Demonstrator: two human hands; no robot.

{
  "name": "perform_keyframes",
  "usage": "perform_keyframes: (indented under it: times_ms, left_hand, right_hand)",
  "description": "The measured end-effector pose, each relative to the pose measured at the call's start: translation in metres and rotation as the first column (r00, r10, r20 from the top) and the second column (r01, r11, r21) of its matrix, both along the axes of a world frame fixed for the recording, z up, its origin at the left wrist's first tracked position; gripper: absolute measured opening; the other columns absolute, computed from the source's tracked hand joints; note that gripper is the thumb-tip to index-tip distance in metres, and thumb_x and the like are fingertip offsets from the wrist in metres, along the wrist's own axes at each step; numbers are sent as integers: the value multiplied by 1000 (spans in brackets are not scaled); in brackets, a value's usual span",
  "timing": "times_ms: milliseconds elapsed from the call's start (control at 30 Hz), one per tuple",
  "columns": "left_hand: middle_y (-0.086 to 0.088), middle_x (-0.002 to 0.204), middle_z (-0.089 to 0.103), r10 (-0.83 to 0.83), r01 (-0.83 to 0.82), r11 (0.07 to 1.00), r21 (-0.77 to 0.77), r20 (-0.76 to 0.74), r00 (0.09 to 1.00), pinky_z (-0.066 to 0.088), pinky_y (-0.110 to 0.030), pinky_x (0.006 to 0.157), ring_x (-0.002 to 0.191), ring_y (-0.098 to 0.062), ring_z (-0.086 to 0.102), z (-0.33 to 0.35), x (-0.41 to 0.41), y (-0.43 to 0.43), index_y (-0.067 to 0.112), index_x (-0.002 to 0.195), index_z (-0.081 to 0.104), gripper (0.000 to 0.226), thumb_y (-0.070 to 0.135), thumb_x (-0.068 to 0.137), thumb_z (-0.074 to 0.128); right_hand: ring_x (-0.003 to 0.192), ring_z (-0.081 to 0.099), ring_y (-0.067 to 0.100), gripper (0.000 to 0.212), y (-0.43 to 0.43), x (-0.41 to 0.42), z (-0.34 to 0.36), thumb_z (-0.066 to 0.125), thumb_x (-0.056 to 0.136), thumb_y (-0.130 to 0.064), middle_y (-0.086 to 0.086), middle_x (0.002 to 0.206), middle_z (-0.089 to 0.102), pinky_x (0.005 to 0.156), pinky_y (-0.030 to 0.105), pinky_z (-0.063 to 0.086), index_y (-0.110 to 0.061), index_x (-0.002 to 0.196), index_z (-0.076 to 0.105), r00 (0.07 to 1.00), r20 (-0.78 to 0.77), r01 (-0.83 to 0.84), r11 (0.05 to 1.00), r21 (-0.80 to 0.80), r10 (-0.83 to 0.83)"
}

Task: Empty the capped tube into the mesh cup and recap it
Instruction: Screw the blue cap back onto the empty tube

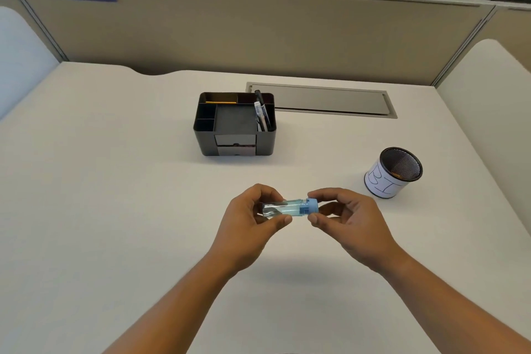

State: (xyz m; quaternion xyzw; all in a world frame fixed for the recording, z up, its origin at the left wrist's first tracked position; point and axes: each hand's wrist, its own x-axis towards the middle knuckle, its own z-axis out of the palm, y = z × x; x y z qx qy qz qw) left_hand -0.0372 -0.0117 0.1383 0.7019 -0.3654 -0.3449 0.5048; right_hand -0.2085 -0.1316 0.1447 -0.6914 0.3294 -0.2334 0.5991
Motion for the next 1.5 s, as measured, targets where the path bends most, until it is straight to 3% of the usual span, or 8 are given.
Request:
perform_keyframes:
  times_ms: [467,667,833,967,1033,1233,1400,1500]
  left_hand:
    - [15,95,74,-31,30,999,-22,-25,999,55,-15,72,86,-2,68,5,4,-5,35,98,74,30,16,76,82]
    - [18,96,73,-34,48,991,-123,112,993,53,-12,78,90,-4,69,10,6,-8,36,95,74,36,9,73,83]
    - [16,97,74,-42,79,976,-204,179,983,54,-15,79,90,-7,70,10,7,-12,28,95,75,34,5,72,83]
    - [27,86,72,-66,80,990,-120,116,991,53,-11,71,88,-2,68,12,7,-16,44,91,71,27,38,66,78]
    - [28,86,73,-72,76,990,-114,42,997,55,-13,69,87,-3,68,11,7,-17,42,91,72,27,39,65,77]
    - [-2,79,77,-118,91,989,-115,-250,961,56,-22,60,64,-18,71,10,3,-17,21,99,77,31,33,70,79]
    - [4,82,78,-116,83,985,-152,-225,967,56,-19,64,68,-16,72,8,-1,-20,27,97,75,29,32,68,80]
    - [7,85,77,-95,62,983,-175,-192,977,56,-19,67,71,-17,72,7,-5,-21,31,97,75,29,33,69,79]
  right_hand:
    - [70,69,8,31,-1,5,4,80,81,-2,-7,91,75,64,14,55,-24,103,77,999,21,-43,993,-110,46]
    - [70,72,20,17,-5,4,6,73,84,-23,4,86,74,68,27,61,-25,101,78,996,50,-67,993,-94,72]
    - [72,71,15,20,-9,5,9,73,84,-25,0,89,74,67,21,58,-22,103,77,994,59,-83,993,-78,87]
    - [89,72,15,31,-16,1,12,79,81,-2,-8,100,73,70,13,55,-19,107,76,993,21,-113,972,-205,120]
    - [90,73,15,34,-17,1,14,80,80,-1,-8,100,73,70,13,55,-21,107,76,992,53,-106,979,-176,117]
    - [92,73,19,38,-20,0,20,80,79,0,-7,101,74,74,17,58,-26,106,76,989,46,-125,964,-233,139]
    - [86,72,13,30,-20,0,26,78,76,-19,-10,96,73,69,13,55,-25,105,76,992,37,-109,967,-229,121]
    - [83,69,10,28,-21,-1,27,78,79,-10,-11,94,72,67,11,53,-21,105,75,991,19,-122,962,-245,130]
